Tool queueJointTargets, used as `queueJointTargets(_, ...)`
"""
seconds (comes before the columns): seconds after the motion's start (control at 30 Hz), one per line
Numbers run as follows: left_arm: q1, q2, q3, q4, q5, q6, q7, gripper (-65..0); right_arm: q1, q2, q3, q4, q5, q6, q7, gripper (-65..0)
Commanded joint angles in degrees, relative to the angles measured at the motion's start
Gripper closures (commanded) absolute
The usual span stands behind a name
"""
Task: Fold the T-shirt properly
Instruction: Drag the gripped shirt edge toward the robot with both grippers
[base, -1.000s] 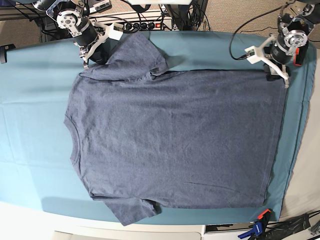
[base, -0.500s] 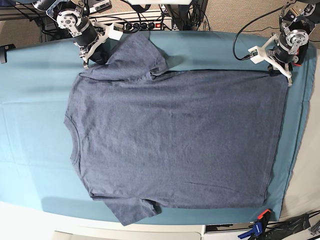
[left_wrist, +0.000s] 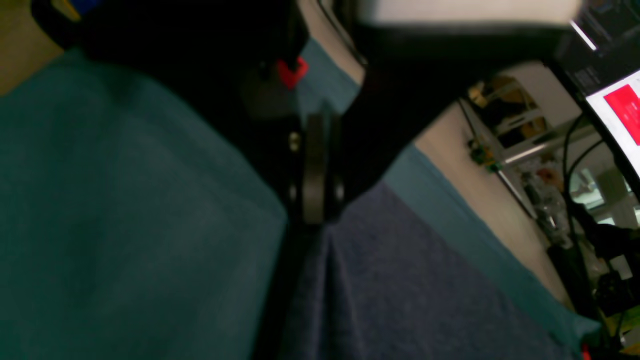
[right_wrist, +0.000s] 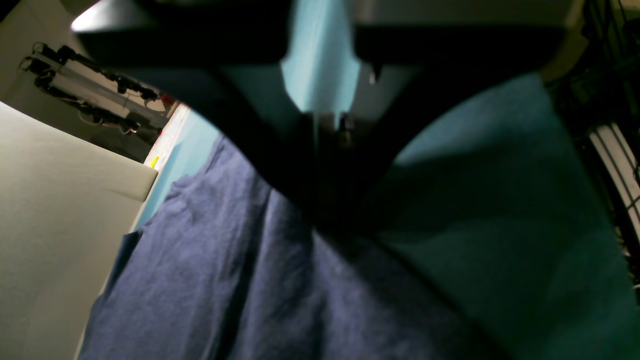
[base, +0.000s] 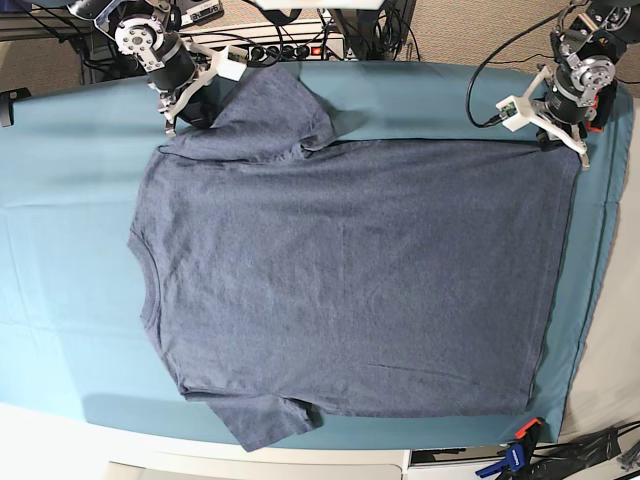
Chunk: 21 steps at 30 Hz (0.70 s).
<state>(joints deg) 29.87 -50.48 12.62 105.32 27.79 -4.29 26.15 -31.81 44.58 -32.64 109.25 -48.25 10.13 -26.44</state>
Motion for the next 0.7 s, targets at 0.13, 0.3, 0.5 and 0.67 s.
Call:
queueJointTargets(0.13,0.00,-0.98,-0.42,3.10,0.44,0.90,1.64,0.0,-3.87,0.72,0.02,4.11,-1.20,0.42,-2.67,0.0)
queueJointTargets(0.3,0.17,-1.01,-0.42,5.11,-1.44,0.87,4.09,0.0,-7.28,0.83,0.13,9.01,-2.47,-0.11,-4.68,0.0)
queueJointTargets(0.5,2.86,-1.03,-0.44,6.95,-0.66,0.90,5.20,0.0,-9.51,1.16,0.13,10.36,-3.76,-0.09,-5.62,0.0)
queueJointTargets(0.67,5.51,-1.14,-0.44,9.01,-0.52,0.90,6.56,0.0,-10.62,2.84,0.13,10.36,-4.13,-0.11,-6.71,0.0)
